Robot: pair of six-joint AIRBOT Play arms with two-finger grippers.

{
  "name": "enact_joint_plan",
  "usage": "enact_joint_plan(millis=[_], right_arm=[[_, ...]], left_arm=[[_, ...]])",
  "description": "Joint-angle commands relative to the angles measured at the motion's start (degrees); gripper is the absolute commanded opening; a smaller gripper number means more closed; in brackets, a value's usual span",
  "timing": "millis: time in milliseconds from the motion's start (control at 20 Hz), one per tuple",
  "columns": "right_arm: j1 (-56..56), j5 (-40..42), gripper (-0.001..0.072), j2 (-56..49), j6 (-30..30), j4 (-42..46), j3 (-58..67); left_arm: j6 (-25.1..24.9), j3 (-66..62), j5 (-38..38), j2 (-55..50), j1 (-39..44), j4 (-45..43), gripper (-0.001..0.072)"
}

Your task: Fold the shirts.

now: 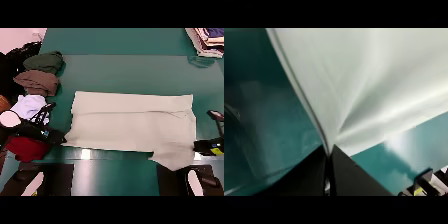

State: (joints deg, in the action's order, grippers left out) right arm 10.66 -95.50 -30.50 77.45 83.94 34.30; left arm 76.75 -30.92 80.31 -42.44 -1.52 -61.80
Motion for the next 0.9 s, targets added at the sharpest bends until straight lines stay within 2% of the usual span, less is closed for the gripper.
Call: enact_joint_plan(millis=[0, 150, 400, 650, 800, 850], right_arm=[[-0.1, -1.6, 0.0016, 3.1, 0.1, 1.0, 6.4], [-0.1, 4.5, 0.0016, -6.0, 0.1, -1.5, 12.4], [-0.1, 12.4, 0.0016, -26.5, 0.0, -3.4, 22.3], [-2.9, 17.7, 0.0018, -41.7, 0.0, -6.4, 32.7], [-5.2, 19.1, 0.0020, -49.1, 0.1, -6.4, 39.3], [-5.7, 19.0, 0.0021, -51.2, 0.0, -6.6, 41.6]], left_arm=[[1.9, -2.5, 0.1, 4.1, 0.0, -0.6, 0.0028], [1.9, -8.7, -11.0, 0.4, 0.0, 0.1, 0.0028], [-0.8, -17.7, -19.1, -17.6, 0.0, 4.1, 0.0029], [-0.9, -27.0, -20.9, -36.4, 0.0, 6.6, 0.0030], [-1.1, -31.1, -21.8, -41.4, 0.0, 7.7, 0.0032], [-1.1, -31.6, -22.7, -41.5, 0.0, 7.7, 0.0084]])
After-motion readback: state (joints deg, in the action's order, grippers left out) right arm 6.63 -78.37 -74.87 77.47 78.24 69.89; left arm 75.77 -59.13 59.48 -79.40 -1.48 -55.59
